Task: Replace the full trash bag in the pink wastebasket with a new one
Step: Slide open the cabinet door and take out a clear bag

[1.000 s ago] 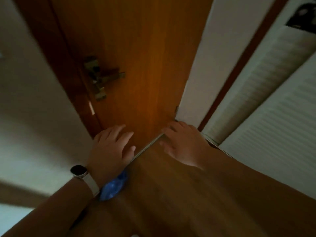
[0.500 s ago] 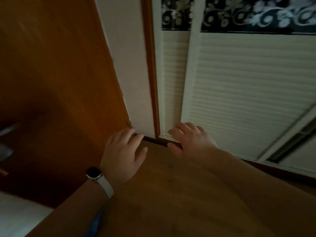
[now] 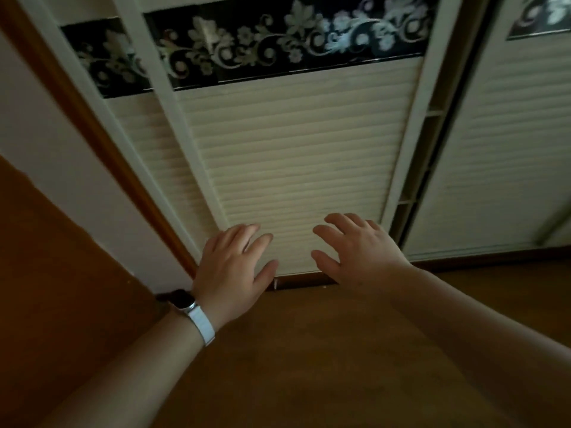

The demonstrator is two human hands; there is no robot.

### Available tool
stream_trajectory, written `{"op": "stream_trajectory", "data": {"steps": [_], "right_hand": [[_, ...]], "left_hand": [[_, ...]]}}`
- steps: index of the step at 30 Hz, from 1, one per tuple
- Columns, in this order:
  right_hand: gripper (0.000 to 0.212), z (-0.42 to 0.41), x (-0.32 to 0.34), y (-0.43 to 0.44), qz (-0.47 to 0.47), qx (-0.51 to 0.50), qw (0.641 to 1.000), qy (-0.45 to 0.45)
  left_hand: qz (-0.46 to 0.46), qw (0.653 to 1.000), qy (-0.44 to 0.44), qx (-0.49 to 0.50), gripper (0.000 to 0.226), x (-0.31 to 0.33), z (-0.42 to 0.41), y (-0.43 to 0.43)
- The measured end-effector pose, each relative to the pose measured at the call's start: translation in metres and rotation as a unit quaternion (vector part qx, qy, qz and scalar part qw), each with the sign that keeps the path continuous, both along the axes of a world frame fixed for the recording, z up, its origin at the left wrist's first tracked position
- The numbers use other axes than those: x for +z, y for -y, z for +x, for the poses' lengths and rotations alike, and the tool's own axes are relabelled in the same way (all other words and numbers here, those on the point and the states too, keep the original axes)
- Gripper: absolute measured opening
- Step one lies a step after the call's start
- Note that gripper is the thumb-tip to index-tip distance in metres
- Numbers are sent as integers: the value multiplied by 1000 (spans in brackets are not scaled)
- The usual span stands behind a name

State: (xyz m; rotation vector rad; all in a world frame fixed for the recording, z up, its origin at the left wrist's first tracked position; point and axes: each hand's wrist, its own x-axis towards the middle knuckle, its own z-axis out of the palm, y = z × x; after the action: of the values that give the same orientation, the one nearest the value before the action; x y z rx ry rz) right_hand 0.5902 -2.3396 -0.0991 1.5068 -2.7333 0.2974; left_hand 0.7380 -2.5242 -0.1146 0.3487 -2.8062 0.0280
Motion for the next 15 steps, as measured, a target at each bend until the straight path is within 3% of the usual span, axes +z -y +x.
{"op": "stream_trajectory", "data": {"steps": [8,15], "right_hand": [[52,-74,-1,-61,-14,-153,988,7],[51,-140,11,-94,13,-306,952,-15]], "left_hand": [[-4,987,12,-157,50,-2,-143,-28],[22,954,-7,-298,49,-2,-282,-49]]}}
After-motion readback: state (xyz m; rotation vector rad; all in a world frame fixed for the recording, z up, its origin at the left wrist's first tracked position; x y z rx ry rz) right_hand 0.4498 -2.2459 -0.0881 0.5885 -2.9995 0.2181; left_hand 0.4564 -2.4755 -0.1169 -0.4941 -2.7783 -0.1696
